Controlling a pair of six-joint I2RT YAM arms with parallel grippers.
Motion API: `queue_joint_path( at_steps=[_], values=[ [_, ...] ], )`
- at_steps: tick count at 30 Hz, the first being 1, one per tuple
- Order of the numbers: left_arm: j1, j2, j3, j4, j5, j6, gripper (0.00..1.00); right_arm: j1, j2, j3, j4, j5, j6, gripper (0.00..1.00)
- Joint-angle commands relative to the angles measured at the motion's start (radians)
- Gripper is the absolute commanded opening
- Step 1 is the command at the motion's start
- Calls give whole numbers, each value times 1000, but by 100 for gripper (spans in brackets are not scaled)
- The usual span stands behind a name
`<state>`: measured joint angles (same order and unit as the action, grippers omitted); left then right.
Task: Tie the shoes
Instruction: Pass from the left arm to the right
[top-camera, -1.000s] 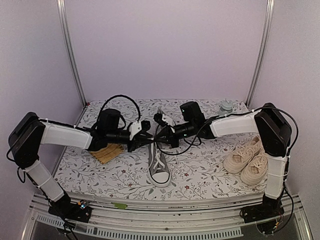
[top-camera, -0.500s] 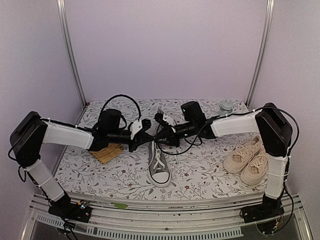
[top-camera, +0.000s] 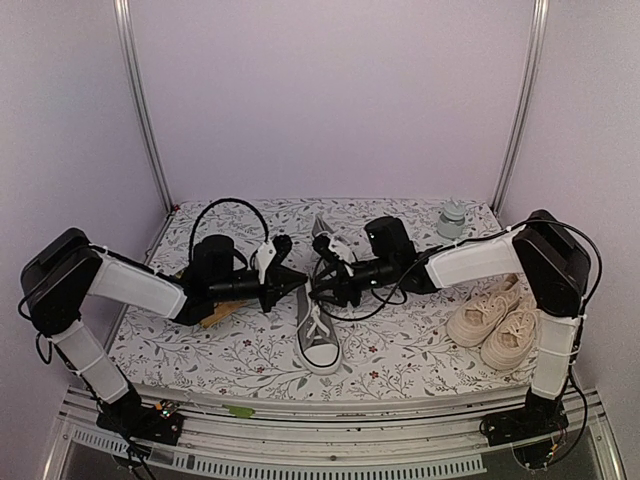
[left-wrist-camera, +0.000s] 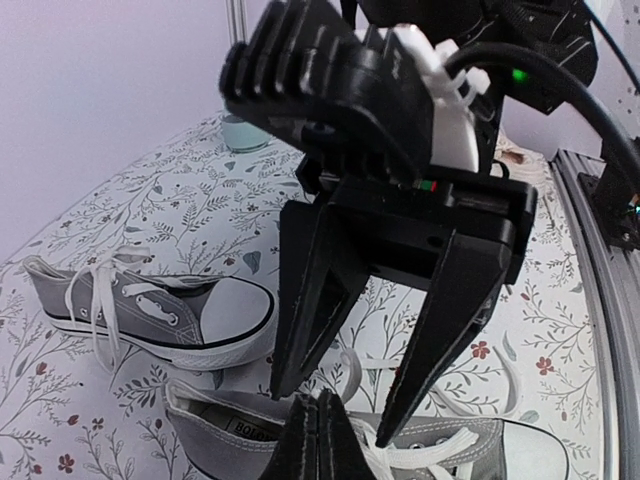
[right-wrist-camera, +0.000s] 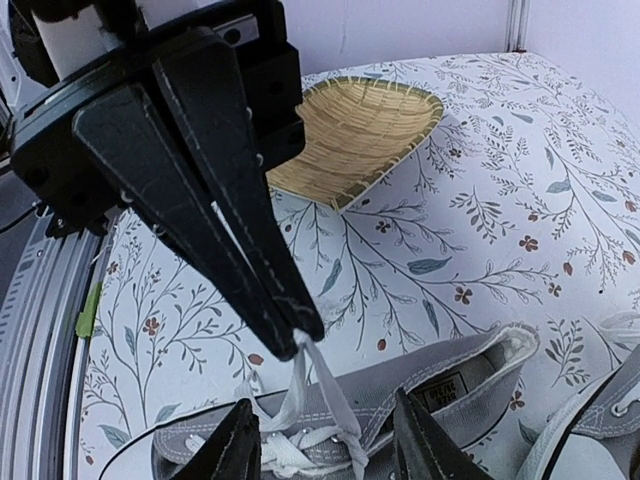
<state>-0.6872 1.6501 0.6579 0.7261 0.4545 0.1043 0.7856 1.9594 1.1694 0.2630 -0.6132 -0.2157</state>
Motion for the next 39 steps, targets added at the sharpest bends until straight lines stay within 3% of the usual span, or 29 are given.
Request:
queue_joint_path(
  at_steps=[1,6,10,14,17,19,22,27,33,39],
  values=[
    [-14,2,-13,83,-16,-54,0,8,54,31,64,17,80,46],
    [-16,3,-12,81,-29,-49,0,11,78,69,64,-22,82,42],
    [-20,13,-7,76,-24,-50,0,11,73,65,64,-20,79,14],
    [-19,9,-14,73,-15,-46,0,12,56,48,59,-21,50,1],
    [-7,-12,-10,26,38,-5,0,10,42,22,38,-6,-1,1],
    [23,-31,0,-32,97,30,22,10,37,17,22,-9,-38,1],
    [61,-46,11,-110,164,129,35,11,35,27,-7,-21,-95,1],
    [75,7,90,-250,235,261,36,10,32,32,-20,-16,-143,1],
    [74,65,133,-231,246,285,35,10,30,32,-27,-15,-158,1],
    [70,95,180,-311,275,324,32,11,27,31,-29,-18,-164,1]
  ],
)
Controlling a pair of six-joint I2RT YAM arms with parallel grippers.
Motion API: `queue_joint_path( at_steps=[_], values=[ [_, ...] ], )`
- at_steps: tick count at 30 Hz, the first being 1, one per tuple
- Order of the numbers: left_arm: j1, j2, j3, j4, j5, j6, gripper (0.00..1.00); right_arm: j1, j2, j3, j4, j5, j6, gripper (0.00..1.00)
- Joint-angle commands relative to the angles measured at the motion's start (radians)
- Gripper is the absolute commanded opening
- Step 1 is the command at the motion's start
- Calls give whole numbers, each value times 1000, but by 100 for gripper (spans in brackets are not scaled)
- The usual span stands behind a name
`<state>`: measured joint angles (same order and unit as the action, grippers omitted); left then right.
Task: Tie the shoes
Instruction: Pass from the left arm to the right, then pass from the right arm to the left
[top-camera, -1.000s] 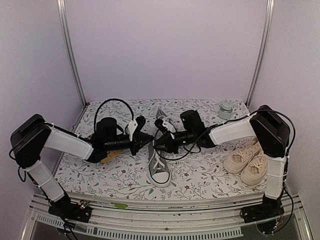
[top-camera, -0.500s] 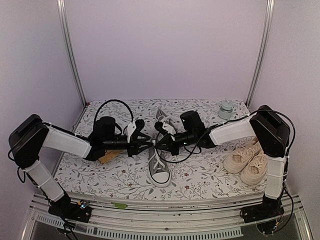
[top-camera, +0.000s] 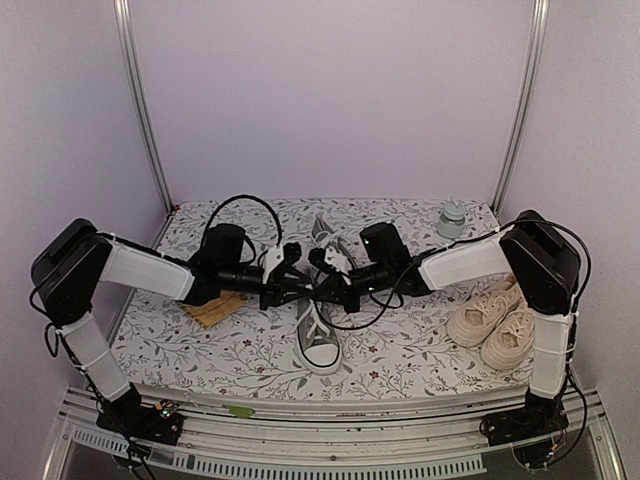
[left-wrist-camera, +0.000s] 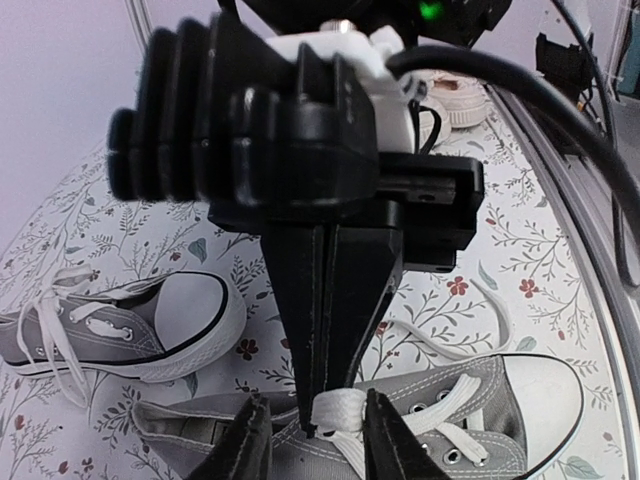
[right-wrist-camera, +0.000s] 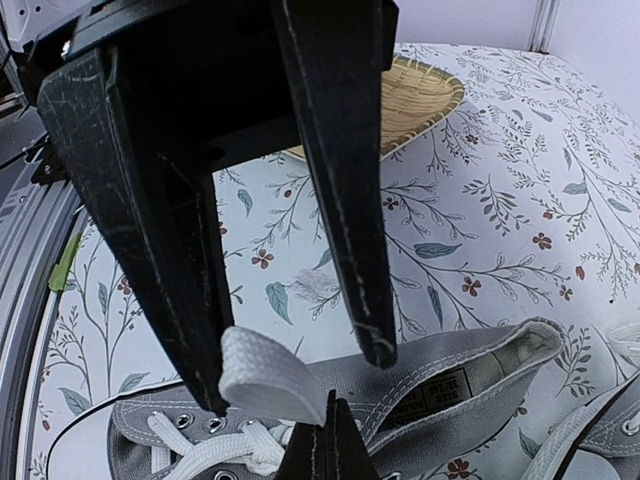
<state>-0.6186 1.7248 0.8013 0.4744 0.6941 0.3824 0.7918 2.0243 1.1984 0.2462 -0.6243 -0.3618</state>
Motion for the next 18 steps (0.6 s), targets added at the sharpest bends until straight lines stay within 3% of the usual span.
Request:
queue_joint_path(
  at_steps=[1,5,6,7,10,13,18],
  values=[
    [0,20,35,-58,32,46,30,3,-39,3,-13,-6,-19,1],
    [-5,14,28,-29,-2,29,12,5,-41,3,-14,-4,-24,1],
    [-7,12,25,-22,0,25,3,5,-42,3,-18,1,-25,3],
    [-9,8,20,-14,-1,20,0,4,-45,3,-23,12,-25,9],
    [-11,-2,-4,17,-37,-15,0,3,-83,3,-79,64,-16,25],
    [-13,-8,-33,55,-97,-60,0,2,-165,-36,-149,141,-10,35],
    [-23,-14,-61,90,-130,-88,0,12,-272,-75,-430,268,41,46]
  ],
)
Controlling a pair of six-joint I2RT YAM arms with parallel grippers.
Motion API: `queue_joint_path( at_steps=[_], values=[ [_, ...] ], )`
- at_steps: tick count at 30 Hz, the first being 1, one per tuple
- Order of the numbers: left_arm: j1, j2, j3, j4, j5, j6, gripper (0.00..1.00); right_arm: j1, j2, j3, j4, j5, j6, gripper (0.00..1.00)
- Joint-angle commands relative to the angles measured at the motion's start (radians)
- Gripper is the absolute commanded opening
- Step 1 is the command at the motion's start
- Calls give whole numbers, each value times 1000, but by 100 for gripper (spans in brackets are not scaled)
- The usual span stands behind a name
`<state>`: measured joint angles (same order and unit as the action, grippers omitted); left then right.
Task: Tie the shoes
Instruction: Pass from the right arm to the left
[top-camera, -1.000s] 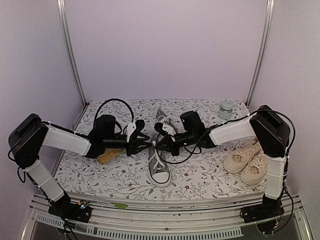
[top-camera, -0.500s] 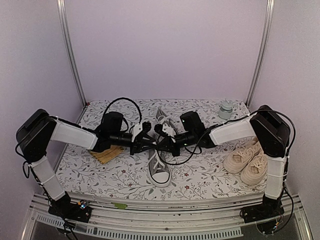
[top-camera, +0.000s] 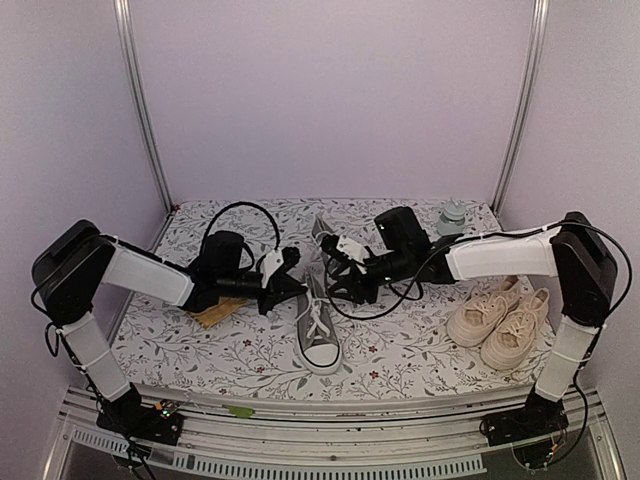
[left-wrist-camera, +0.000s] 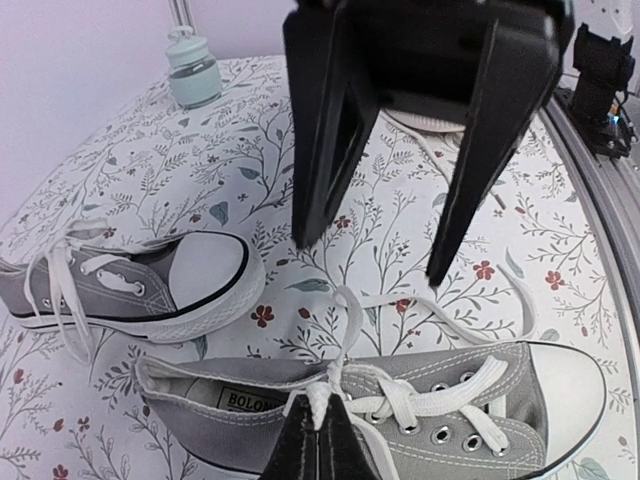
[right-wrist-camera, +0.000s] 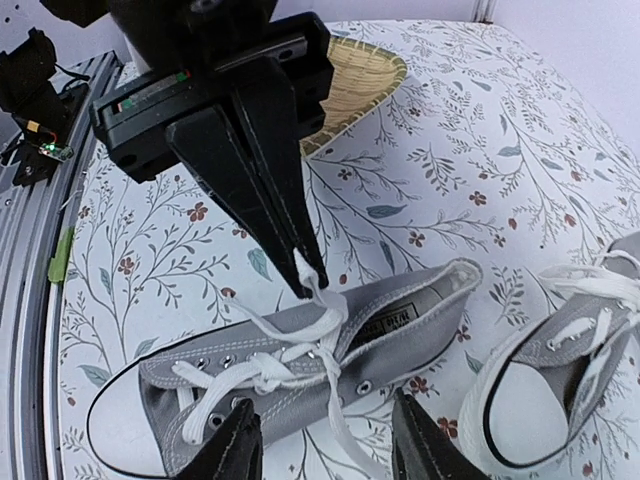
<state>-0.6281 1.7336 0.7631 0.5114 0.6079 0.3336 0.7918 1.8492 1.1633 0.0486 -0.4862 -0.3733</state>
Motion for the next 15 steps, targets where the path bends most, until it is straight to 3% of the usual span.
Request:
queue_joint_path(
  at_steps=[1,6,15],
  values=[
    [-16,-22,-24,57,-51,-42,0,24,-107,-50,-290,159,66,47],
    [-22,-29,-46,92,-58,-53,0,153,-114,-50,-550,242,96,49],
    [-25,-40,-55,95,-71,-54,0,214,-3,-9,-601,268,78,50]
  ],
)
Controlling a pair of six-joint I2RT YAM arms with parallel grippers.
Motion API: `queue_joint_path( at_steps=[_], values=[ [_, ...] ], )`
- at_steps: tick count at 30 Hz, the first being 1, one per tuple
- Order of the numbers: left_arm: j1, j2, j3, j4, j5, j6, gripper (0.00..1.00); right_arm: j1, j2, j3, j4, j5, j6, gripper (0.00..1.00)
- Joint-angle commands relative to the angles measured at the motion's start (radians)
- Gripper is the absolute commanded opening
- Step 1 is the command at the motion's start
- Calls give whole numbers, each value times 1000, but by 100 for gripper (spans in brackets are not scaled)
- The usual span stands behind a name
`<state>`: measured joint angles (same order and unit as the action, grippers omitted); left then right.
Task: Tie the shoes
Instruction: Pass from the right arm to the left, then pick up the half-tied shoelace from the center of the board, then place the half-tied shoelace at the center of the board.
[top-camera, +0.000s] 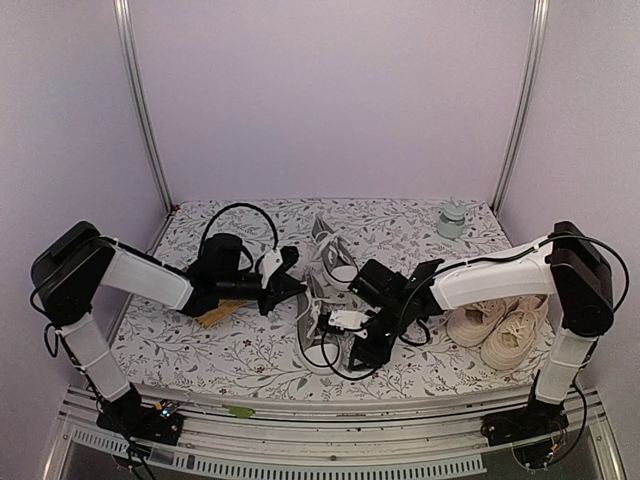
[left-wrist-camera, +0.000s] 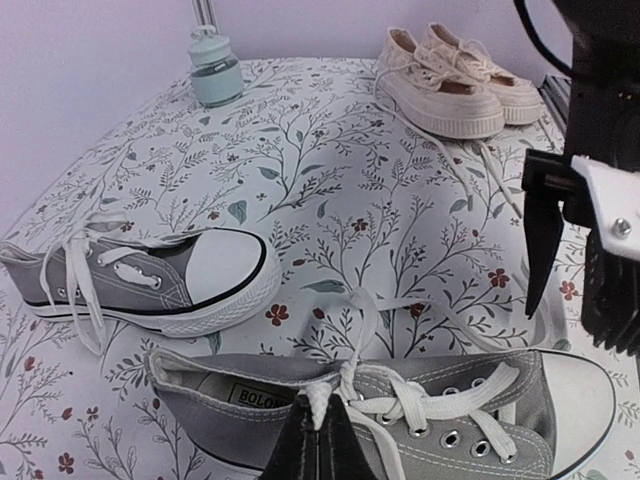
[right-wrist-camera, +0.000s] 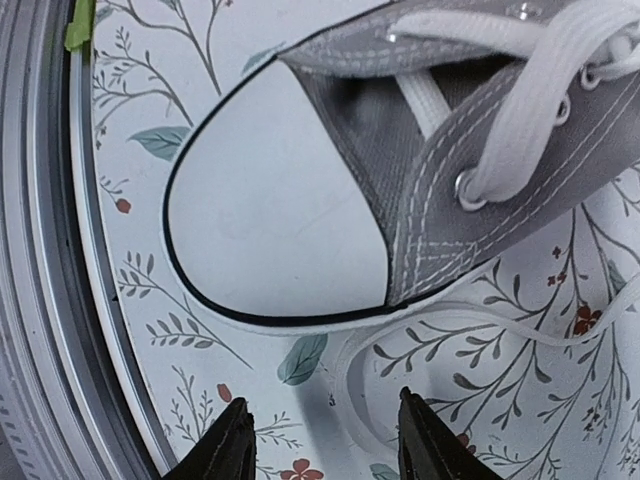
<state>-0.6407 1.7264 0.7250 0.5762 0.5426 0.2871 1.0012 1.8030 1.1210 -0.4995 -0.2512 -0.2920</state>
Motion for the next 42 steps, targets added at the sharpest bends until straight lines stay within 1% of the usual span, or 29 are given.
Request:
queue_joint_path(
  at_steps=[1,5,6,7,8,11,12,13,16,18,21,24,26,28,32,35,37,40,42],
  values=[
    [-12,-36,-22,33,-7,-6,0,4,49,34,-52,37,-4,50],
    [-13,-39,-24,30,-13,0,0,3,77,34,-38,76,-18,49],
    [-13,-40,-23,29,-13,0,0,3,82,34,-35,81,-21,47],
    [-13,-42,-22,26,-11,2,0,4,89,34,-34,83,-23,44],
    [-12,-41,-22,24,-9,2,0,3,96,35,-34,85,-24,37],
    [-13,-45,-24,22,-11,2,0,4,99,36,-37,98,-18,11],
    [-13,-46,-25,21,-14,2,0,3,96,36,-40,102,-16,4],
    [-14,-47,-25,23,-16,3,0,4,90,37,-45,112,-13,1],
    [-20,-46,-27,26,-24,2,0,-15,49,39,-51,147,4,1],
    [-27,-48,-33,35,-35,0,0,-61,2,48,-44,134,25,1],
    [-44,-48,-48,54,-59,0,0,-151,-60,79,-10,66,51,1],
    [-56,-49,-54,61,-75,-1,0,-205,-71,166,74,-22,48,1],
    [-60,-53,-65,79,-87,-5,0,-230,-26,257,118,-102,63,1],
    [-63,-63,-77,96,-95,-16,0,-234,66,394,155,-162,85,1],
    [-69,-90,-108,132,-103,-32,0,-232,260,638,246,-275,190,1],
    [-75,-110,-130,147,-113,-41,0,-206,388,792,253,-296,262,1],
    [-78,-119,-142,155,-115,-45,0,-184,433,836,270,-301,283,0],
    [-81,-131,-162,180,-109,-50,0,-156,465,855,275,-306,286,2],
    [-83,-135,-173,203,-107,-57,0,-154,470,852,257,-296,319,9]
  ],
)
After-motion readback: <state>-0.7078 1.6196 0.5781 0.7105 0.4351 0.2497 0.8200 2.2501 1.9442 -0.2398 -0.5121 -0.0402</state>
